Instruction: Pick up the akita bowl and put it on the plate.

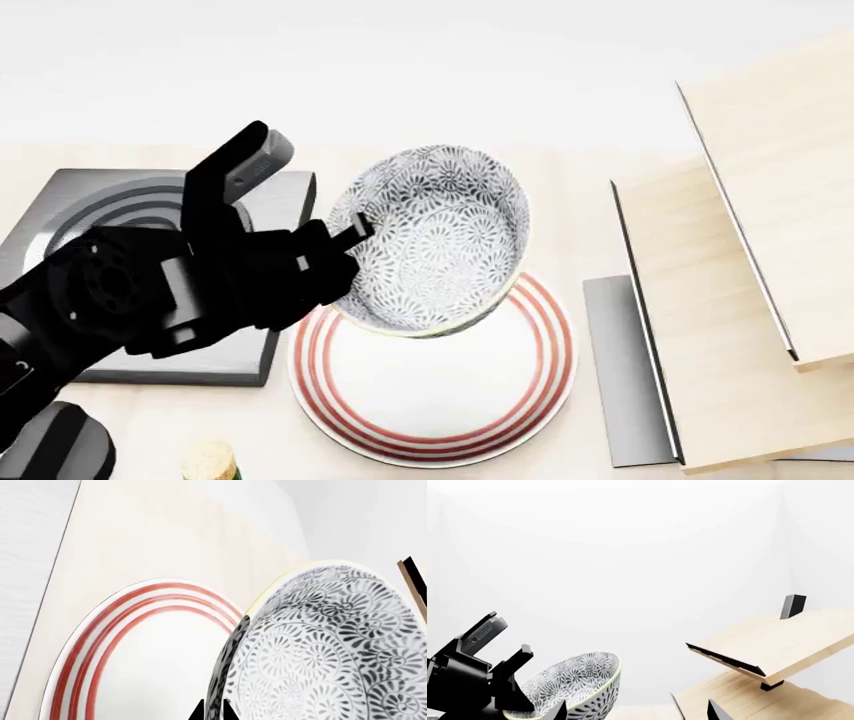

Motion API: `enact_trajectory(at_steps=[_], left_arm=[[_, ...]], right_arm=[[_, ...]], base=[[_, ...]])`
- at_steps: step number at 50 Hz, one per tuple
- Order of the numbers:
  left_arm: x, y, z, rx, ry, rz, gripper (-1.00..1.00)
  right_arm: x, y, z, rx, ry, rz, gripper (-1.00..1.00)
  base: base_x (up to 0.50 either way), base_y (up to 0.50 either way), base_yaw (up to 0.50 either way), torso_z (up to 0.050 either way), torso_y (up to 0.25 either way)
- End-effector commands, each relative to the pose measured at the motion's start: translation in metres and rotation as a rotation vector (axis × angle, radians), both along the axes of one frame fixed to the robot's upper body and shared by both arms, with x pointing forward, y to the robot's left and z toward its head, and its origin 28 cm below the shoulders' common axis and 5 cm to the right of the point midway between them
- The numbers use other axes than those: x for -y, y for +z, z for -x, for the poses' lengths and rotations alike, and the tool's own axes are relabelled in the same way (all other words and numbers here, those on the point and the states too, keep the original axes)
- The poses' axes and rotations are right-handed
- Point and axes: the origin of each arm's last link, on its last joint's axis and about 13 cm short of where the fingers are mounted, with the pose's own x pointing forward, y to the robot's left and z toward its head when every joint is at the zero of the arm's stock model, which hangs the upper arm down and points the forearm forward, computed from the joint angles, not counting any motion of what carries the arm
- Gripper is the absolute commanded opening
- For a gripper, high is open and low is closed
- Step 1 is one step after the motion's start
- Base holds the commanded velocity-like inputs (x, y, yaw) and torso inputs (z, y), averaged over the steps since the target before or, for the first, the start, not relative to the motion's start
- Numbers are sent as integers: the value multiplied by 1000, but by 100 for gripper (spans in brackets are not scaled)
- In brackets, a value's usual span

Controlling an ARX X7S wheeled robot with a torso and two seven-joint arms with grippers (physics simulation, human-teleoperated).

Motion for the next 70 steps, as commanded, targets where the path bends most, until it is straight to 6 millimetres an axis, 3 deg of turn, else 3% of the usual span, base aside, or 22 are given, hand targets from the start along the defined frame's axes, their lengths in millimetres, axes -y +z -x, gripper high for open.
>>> enact_trajectory(at_steps=[1, 70], left_arm=[[2, 7, -2, 28, 2, 39, -100], [-1, -13, 0, 29, 24, -70, -100]], right_arm=[[-1, 0, -1, -2, 2, 3, 100], [-2, -3, -2, -10, 10, 6, 100]], base=[[0, 0, 0, 0, 0], [0, 0, 0, 0, -13]])
